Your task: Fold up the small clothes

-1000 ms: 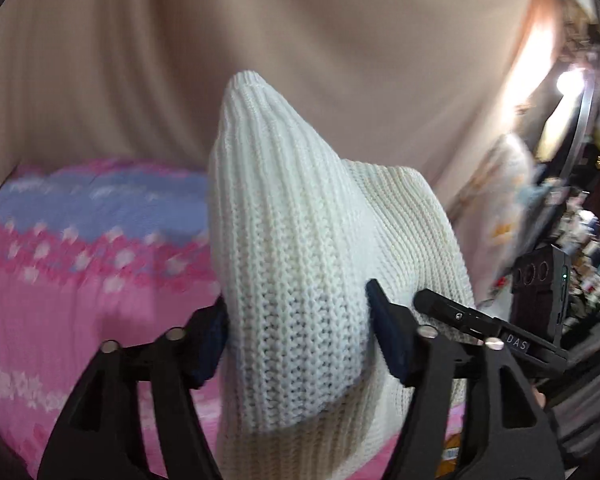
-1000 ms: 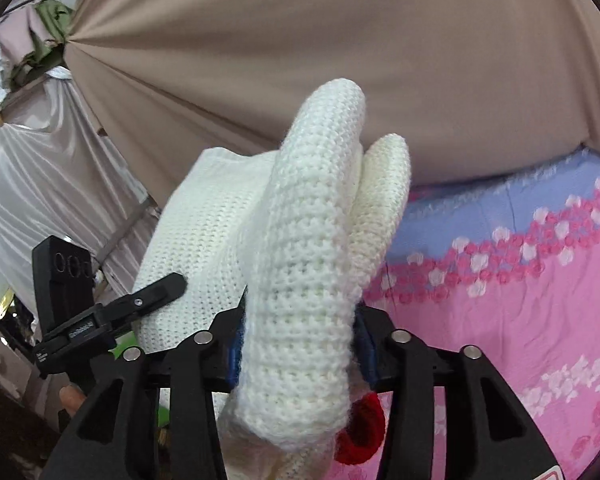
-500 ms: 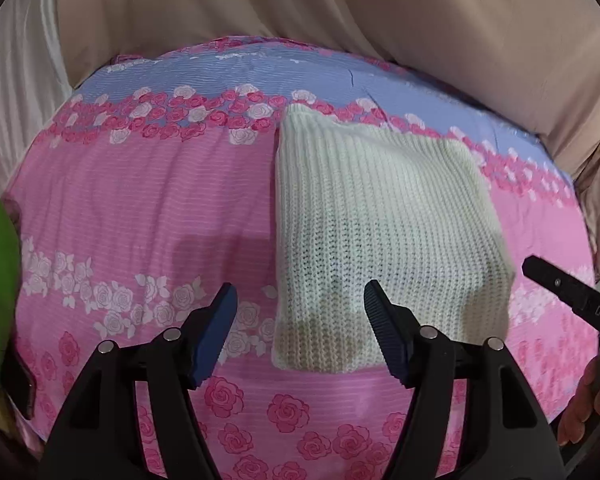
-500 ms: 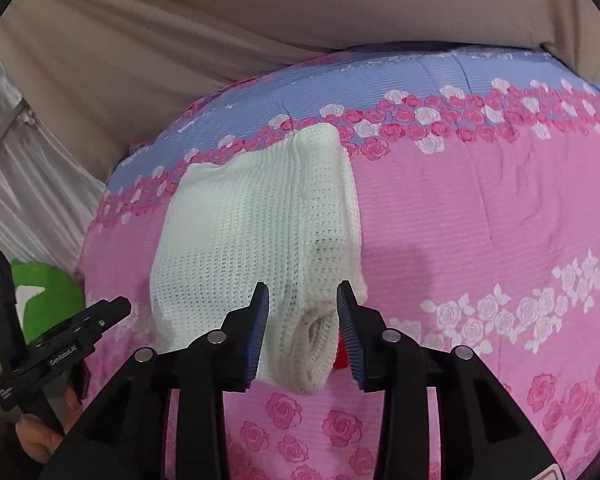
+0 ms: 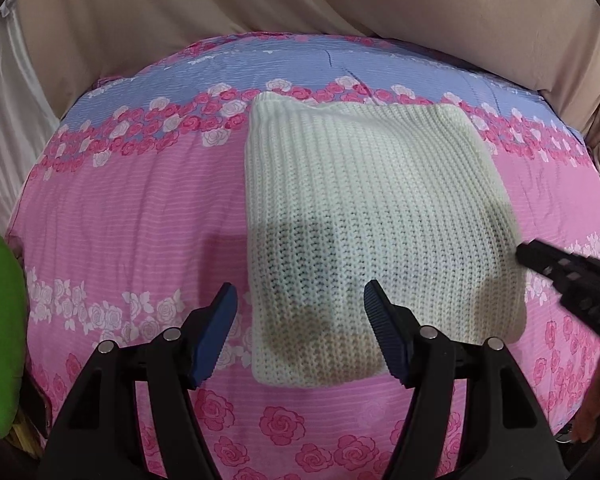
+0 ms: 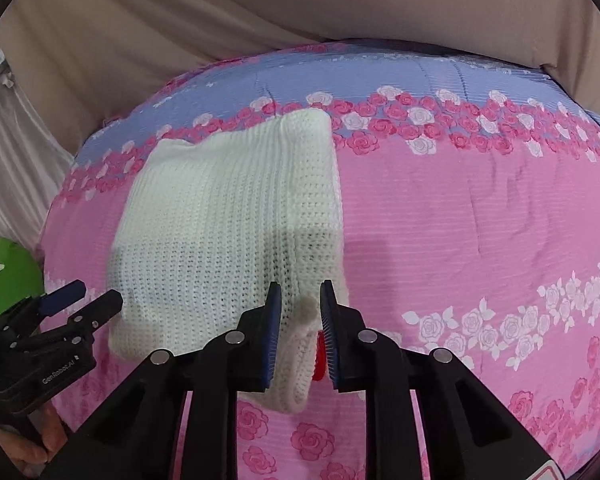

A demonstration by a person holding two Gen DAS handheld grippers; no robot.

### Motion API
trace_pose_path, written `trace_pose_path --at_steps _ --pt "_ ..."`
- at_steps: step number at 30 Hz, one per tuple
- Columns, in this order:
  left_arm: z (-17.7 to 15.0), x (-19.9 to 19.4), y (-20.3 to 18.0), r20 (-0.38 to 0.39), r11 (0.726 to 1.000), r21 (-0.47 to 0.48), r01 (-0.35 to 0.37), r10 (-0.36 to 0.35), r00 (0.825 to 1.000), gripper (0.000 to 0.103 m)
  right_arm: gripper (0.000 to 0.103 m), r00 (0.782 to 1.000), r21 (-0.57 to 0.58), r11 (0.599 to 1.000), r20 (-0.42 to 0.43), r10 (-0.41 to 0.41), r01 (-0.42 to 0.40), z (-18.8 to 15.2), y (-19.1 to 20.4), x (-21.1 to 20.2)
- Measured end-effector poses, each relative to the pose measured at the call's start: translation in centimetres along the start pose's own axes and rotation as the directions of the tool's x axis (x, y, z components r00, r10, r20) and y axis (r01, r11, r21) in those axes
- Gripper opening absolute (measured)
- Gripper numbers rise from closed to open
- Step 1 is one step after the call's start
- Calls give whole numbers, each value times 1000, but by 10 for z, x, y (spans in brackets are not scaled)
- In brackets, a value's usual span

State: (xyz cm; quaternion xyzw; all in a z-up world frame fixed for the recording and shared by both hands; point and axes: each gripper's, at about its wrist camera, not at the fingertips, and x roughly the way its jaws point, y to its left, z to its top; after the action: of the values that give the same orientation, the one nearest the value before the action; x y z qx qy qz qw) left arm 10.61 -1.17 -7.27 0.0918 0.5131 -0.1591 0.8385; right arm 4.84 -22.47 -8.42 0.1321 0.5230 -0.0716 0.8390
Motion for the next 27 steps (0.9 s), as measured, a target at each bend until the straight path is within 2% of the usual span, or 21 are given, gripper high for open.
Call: trace_pose_path --at_steps 2,4,8,12,14,17,22,27 --pt "-1 2 -3 -4 1000 6 -11 11 1000 64 20 997 -25 998 -61 -57 56 -9 -2 27" --pt "-3 2 -5 2 1000 13 -28 28 1000 64 22 997 -8 998 -55 -56 56 -12 -2 26" --pt "-5 -3 -6 36 998 10 -65 65 997 66 22 999 47 999 24 -22 21 -9 4 -17" --pt "-7 -12 -6 76 997 -17 -79 80 994 71 25 994 86 996 107 -30 20 -15 15 -51" --pt "-9 -18 -8 114 993 -15 -114 115 987 83 26 989 80 996 139 -53 42 -21 24 -58" --pt "-12 -28 -13 181 986 -23 -165 167 969 88 36 983 66 996 164 -78 68 -31 34 -63" --pt "-14 -35 -15 203 987 -73 -141 153 967 88 37 982 39 996 170 -84 79 -36 43 -62" --pt "-16 -40 -21 215 987 -67 -148 159 963 89 40 978 10 996 187 -93 93 -39 54 -65"
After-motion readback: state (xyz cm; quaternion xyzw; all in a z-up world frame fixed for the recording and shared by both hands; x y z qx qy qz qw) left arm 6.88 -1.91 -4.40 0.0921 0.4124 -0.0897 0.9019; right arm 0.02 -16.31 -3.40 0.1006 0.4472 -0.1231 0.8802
